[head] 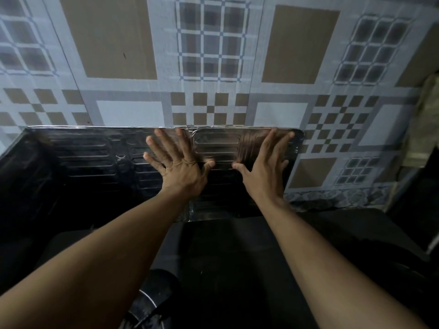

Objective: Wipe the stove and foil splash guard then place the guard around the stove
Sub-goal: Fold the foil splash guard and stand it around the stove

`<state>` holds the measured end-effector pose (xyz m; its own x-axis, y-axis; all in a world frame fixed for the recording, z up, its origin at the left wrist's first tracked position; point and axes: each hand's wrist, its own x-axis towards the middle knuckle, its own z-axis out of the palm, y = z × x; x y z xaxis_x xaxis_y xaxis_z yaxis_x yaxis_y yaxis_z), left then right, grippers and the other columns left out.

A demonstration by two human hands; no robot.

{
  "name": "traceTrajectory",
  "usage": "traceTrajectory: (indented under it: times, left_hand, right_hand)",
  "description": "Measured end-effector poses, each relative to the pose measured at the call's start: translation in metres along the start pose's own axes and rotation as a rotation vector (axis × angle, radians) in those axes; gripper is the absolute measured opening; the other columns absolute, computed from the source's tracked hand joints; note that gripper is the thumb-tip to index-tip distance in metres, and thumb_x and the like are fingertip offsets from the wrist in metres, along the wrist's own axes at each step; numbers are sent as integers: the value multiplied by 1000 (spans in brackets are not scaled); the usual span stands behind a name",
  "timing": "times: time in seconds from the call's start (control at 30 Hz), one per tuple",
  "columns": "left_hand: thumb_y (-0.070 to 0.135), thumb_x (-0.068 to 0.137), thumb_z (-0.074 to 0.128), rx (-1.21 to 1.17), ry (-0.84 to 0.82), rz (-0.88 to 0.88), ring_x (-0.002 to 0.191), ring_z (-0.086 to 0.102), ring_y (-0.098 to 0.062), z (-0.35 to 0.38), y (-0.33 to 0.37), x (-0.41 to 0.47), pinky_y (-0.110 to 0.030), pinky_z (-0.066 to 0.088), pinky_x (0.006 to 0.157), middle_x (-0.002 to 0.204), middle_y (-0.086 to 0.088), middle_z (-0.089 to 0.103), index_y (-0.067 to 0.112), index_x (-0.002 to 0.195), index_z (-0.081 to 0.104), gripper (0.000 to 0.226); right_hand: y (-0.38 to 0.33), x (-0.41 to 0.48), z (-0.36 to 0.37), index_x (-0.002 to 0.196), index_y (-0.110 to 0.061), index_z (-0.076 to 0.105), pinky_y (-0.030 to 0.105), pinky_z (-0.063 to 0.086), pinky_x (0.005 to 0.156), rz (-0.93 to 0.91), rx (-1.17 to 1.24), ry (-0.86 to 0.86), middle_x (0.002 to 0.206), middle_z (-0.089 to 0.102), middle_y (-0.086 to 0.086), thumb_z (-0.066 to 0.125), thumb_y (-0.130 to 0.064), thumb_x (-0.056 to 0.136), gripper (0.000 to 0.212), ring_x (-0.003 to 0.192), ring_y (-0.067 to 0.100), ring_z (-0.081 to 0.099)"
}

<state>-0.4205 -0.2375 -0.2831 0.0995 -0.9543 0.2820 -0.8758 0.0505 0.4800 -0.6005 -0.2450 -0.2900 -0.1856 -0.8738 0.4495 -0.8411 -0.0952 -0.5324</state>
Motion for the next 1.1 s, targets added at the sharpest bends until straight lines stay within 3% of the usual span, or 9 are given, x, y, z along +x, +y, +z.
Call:
traceTrajectory:
  times: [0.17,0.27,0.37,0.47,0.57,0.7,0.77,0.87,1.1]
  left_hand:
    - [79,83,40,16,-44,53,107,-64,-38,3,12,2,-64,-33,95,124,-15,-67,27,127,-54,116]
    - [80,83,35,18,-41,41,111,-62,-39,2,12,5,-65,-30,99,123,-12,-68,27,127,-54,113]
    - [72,91,29,106,104,-52,129,-48,-42,-12,-19,-5,-72,-16,107,136,-15,-58,27,140,-43,98]
    - [60,98,32,111,178,2,142,-35,-38,-6,-27,-19,-75,-10,108,151,-14,-44,34,149,-30,84]
    - [67,93,37,40,263,-98,144,-29,-41,-14,-26,-13,-73,-9,109,156,-22,-34,28,151,-26,94]
    - [72,91,35,-3,297,-111,143,-30,-43,-13,-29,-5,-71,-4,112,154,-27,-33,16,148,-31,104]
    - [70,92,35,3,301,-96,143,-30,-44,-12,-30,-4,-69,-4,114,154,-27,-33,15,149,-30,102]
    - [57,97,36,-12,310,-69,145,-28,-40,-15,-33,-11,-66,-1,116,157,-23,-30,18,153,-22,89]
    - [11,77,54,57,193,61,151,-12,-30,-54,-59,-39,-53,19,120,163,-13,-20,24,157,-10,103]
  right_hand:
    - [15,-4,-2,148,-27,-34,60,22,114,188,151,-55,155,-34,24,72,-51,82,126,147,44,-19]
    - [9,1,-2,147,-25,-35,66,14,116,207,127,-57,154,-35,25,73,-48,83,127,146,44,-20]
    - [-35,3,19,149,-21,-31,71,5,114,33,87,-100,155,-33,25,66,-60,82,124,146,43,-21]
    - [-41,4,20,148,-20,-32,71,7,111,55,64,-83,154,-35,26,59,-75,76,129,144,47,-24]
    - [-35,3,15,150,-14,-28,73,7,112,66,-34,-21,155,-28,31,54,-78,76,128,145,49,-19]
    - [-45,-4,16,157,-16,-8,68,3,116,-371,-215,148,161,-13,24,61,-35,93,96,149,42,-8]
    - [-51,-5,27,158,-19,0,67,9,116,-634,-283,145,162,-9,19,42,-11,95,76,150,40,-6]
    - [-42,-11,50,158,-15,12,62,19,117,-947,-485,81,163,5,13,27,-15,99,60,151,35,6]
    - [-47,-16,49,158,-9,8,62,12,118,-911,-619,-27,165,1,12,19,-13,94,65,152,33,2]
